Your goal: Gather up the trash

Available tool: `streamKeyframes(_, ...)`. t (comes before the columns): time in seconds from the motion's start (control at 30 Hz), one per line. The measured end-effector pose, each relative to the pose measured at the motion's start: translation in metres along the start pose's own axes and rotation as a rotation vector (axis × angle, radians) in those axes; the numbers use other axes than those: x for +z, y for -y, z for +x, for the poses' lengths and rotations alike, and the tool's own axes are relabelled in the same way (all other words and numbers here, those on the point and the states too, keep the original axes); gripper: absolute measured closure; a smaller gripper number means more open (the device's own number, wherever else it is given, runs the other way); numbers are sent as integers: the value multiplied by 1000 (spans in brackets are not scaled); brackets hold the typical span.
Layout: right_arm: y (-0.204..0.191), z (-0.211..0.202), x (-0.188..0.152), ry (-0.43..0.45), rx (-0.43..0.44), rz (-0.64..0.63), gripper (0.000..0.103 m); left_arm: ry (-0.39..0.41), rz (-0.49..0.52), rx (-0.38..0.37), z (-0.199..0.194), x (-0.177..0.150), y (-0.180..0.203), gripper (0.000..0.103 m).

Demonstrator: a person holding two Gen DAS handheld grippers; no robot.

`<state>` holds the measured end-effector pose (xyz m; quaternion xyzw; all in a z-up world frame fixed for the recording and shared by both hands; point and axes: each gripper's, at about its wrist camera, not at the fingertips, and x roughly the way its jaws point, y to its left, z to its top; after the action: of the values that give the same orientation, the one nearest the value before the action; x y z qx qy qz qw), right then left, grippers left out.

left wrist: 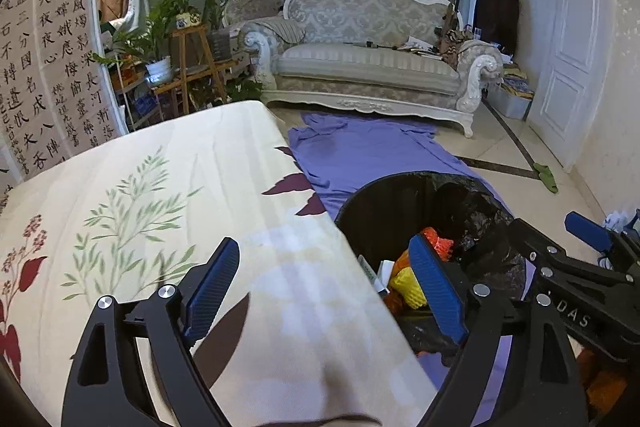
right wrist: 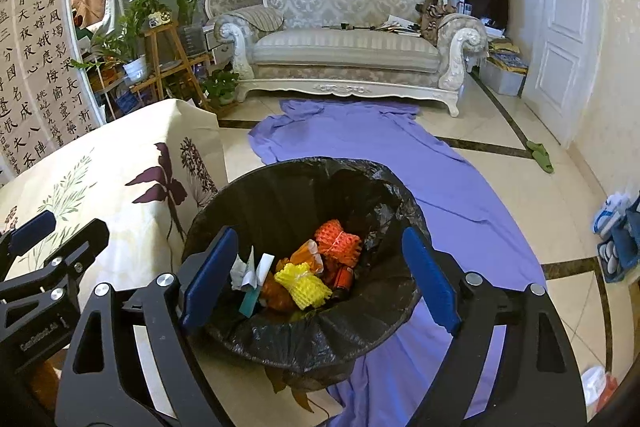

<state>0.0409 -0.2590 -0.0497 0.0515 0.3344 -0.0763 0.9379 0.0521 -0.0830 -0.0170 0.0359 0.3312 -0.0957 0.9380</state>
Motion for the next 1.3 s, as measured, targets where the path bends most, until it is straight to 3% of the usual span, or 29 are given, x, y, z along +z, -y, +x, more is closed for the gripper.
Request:
streamKeyframes(0.6,-16,-61,-9,86,6,-40,15,29,-34,23,-50,-16,-21,19)
streamKeyframes(1.3,-21,-72,-13,106,5,-50,15,38,-48,23,-58,-19,-26,19)
